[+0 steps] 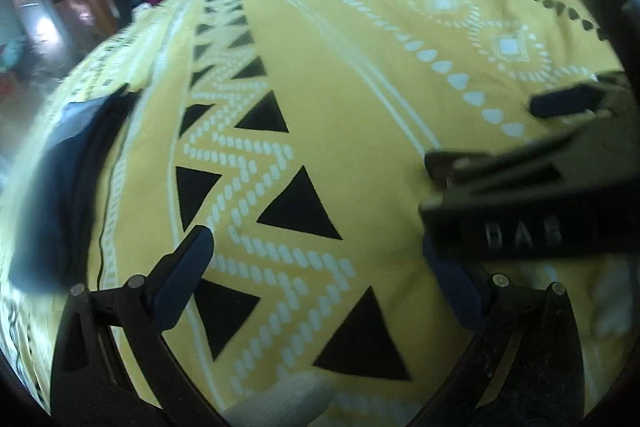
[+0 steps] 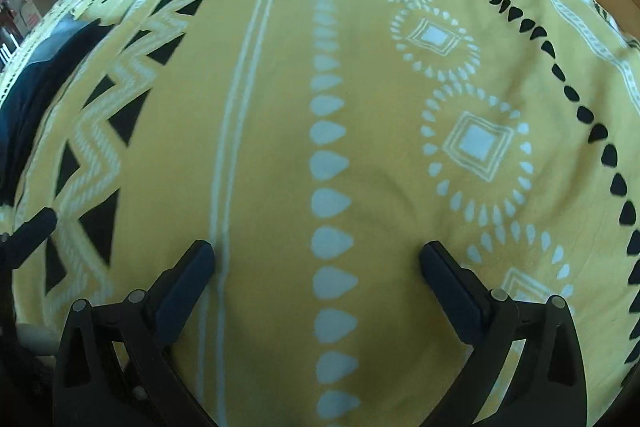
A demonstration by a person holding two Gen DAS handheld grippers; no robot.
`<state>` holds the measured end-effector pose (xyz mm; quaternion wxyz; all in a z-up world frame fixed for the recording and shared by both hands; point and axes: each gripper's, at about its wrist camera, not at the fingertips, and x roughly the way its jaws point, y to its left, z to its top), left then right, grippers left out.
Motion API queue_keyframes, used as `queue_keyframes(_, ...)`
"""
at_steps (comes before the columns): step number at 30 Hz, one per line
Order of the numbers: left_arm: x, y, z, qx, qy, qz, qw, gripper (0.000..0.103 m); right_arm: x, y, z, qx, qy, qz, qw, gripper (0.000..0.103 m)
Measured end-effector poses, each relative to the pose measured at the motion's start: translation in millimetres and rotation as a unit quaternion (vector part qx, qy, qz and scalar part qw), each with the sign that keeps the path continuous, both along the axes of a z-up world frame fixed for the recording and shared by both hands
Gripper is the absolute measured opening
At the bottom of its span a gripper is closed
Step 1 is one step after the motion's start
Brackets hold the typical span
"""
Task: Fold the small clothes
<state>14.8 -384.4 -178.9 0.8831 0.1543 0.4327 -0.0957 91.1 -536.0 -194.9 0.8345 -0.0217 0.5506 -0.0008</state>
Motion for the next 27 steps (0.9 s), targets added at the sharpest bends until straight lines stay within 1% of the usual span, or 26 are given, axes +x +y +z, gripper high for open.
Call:
queue_keyframes(2, 5, -1, 0, -0.011, 0.008, 0.011, 0.9998, 0.103, -10, 4, -1, -0.01, -0.013, 0.013, 1.0, 0.103)
queue_keyframes(4, 14, 0, -2, -0.022, 0.032, 0.03, 0.9988, 0.103, -13, 6, -1, -0.02, -0.02, 0.02, 0.999, 0.103)
queue_keyframes(7, 15, -6, 0, -0.014, 0.036, 0.055, 0.9977, 0.103, -10, 5, -2, -0.01, -0.02, -0.001, 1.0, 0.103)
queue_keyframes(11, 14, -12, -1, -0.004, 0.018, 0.085, 0.9962, 0.103, -13, -1, -1, 0.003, -0.052, -0.017, 0.999, 0.103)
queue_keyframes(13, 4, -9, -4, -0.012, -0.008, 0.09, 0.9958, 0.103, -21, 0, -2, 0.0, -0.069, -0.009, 0.998, 0.103)
queue_keyframes(15, -3, -6, -3, -0.014, -0.015, 0.097, 0.9951, 0.103, -28, 4, -1, -0.002, -0.076, -0.002, 0.997, 0.103)
queue_keyframes(18, -5, -13, -1, 0.005, -0.026, 0.094, 0.9952, 0.103, -43, -3, -1, 0.012, -0.107, -0.006, 0.994, 0.103)
queue_keyframes(20, -3, -14, 0, 0.01, -0.025, 0.095, 0.9951, 0.103, -43, -4, -1, 0.019, -0.106, -0.008, 0.994, 0.103)
queue_keyframes(24, -1, -10, -3, -0.005, -0.012, 0.098, 0.9952, 0.103, -42, -2, -1, 0.007, -0.103, -0.007, 0.995, 0.103)
queue_keyframes(26, 1, -6, -5, -0.021, -0.004, 0.098, 0.995, 0.103, -42, -1, -1, 0.002, -0.103, -0.008, 0.995, 0.103)
queue_keyframes(27, 2, -2, -8, -0.039, 0.003, 0.097, 0.9945, 0.103, -38, 1, -2, 0.0, -0.102, -0.007, 0.995, 0.103)
